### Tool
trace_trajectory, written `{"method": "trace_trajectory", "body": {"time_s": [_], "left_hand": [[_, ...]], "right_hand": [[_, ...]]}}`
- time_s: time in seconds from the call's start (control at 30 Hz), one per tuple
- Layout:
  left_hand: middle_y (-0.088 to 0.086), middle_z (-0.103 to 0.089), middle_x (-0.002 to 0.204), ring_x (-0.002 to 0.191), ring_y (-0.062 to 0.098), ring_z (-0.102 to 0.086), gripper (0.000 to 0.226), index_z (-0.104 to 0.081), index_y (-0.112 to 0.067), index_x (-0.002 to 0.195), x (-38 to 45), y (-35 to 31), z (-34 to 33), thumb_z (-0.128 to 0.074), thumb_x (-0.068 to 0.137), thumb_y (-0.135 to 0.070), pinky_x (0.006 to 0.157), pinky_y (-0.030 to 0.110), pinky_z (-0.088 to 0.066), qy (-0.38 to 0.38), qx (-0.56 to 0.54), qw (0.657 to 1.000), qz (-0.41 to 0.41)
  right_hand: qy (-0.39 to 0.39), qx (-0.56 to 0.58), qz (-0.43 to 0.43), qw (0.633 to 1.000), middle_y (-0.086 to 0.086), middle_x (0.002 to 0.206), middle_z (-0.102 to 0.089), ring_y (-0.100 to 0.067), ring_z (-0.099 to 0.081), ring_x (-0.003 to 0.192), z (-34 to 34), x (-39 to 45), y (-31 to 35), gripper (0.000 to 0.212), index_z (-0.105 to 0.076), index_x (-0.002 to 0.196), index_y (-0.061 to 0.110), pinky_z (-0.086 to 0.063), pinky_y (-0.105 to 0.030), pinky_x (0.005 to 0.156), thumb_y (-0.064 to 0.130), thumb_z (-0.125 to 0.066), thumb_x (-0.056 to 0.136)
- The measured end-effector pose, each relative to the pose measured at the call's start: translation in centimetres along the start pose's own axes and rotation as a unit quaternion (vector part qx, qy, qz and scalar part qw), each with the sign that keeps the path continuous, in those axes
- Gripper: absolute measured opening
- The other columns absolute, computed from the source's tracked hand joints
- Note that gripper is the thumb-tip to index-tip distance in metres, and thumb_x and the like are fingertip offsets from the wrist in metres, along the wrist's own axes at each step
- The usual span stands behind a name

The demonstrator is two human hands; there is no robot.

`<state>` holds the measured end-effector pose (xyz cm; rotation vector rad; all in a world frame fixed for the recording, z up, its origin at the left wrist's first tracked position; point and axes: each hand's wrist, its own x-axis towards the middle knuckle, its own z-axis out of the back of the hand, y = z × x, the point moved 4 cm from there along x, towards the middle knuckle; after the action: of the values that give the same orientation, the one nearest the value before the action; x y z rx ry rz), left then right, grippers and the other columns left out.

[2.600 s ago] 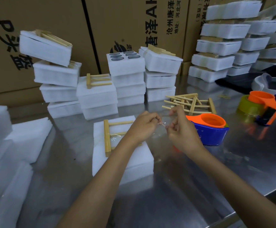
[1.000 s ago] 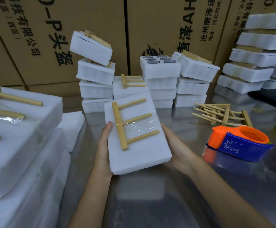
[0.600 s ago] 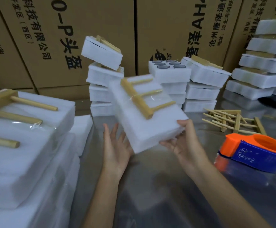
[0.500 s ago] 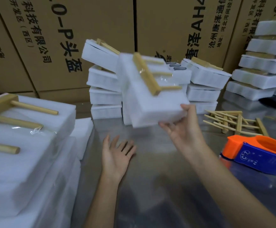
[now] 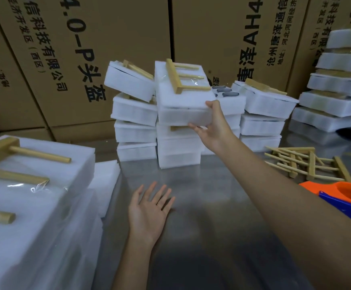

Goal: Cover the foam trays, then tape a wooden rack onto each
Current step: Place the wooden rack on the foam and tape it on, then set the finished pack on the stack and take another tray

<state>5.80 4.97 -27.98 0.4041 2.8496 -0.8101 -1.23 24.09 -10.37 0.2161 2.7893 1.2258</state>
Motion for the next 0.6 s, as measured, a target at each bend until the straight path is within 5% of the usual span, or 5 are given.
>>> {"method": "trace_trajectory", "body": {"time_s": [0.1,0.2,0.37,0.5,0.6], "left_hand": [[0.025,-0.062,0.132,0.126,0.037,-0.056,0.061,-0.059,-0.009,0.132,0.0,-0.1,0.1,-0.064,0.078,-0.037,0.105,0.051,-0.044,0.007,0.002,1.0,0.002],[0.024,-0.064,0.13,0.126,0.037,-0.056,0.06,-0.06,-0.008,0.131,0.0,-0.1,0.0,-0.064,0.078,-0.038,0.11,0.051,-0.04,0.017,0.002,1.0,0.002],[0.023,-0.066,0.127,0.125,0.037,-0.057,0.059,-0.061,-0.008,0.129,-0.1,0.0,-0.2,-0.063,0.078,-0.039,0.113,0.052,-0.037,0.026,0.0,1.0,-0.002],[0.023,-0.066,0.127,0.126,0.037,-0.057,0.06,-0.06,-0.009,0.13,-0.2,0.0,-0.3,-0.063,0.079,-0.04,0.113,0.051,-0.037,0.026,0.007,1.0,-0.003],[0.023,-0.066,0.127,0.127,0.037,-0.056,0.061,-0.06,-0.009,0.131,-0.3,-0.1,-0.3,-0.063,0.079,-0.04,0.111,0.051,-0.039,0.026,0.008,1.0,-0.003]], "right_hand": [[-0.01,-0.02,0.041,0.999,-0.005,0.129,-0.05,-0.022,-0.057,0.104,0.5,0.1,0.8,0.013,-0.062,0.1,0.021,-0.059,-0.035,0.08,0.029,-0.062,0.09],[-0.049,-0.089,0.088,0.991,0.001,0.133,-0.049,-0.015,-0.063,0.089,0.2,0.0,1.8,0.046,-0.056,0.128,0.022,-0.058,-0.035,0.087,0.037,-0.065,0.086],[-0.092,-0.21,0.1,0.968,0.02,0.103,-0.042,-0.008,-0.059,0.076,-1.1,0.3,2.8,0.076,-0.034,0.147,0.028,-0.059,-0.034,0.087,0.042,-0.069,0.081],[-0.057,-0.254,0.037,0.965,0.004,0.138,-0.044,-0.015,-0.064,0.079,-2.3,0.7,1.5,0.074,-0.04,0.145,0.016,-0.059,-0.038,0.087,0.045,-0.068,0.082],[-0.064,-0.263,0.035,0.962,0.002,0.146,-0.038,-0.017,-0.064,0.077,-2.3,0.9,0.4,0.077,-0.039,0.146,0.016,-0.056,-0.04,0.093,0.048,-0.066,0.081]]}}
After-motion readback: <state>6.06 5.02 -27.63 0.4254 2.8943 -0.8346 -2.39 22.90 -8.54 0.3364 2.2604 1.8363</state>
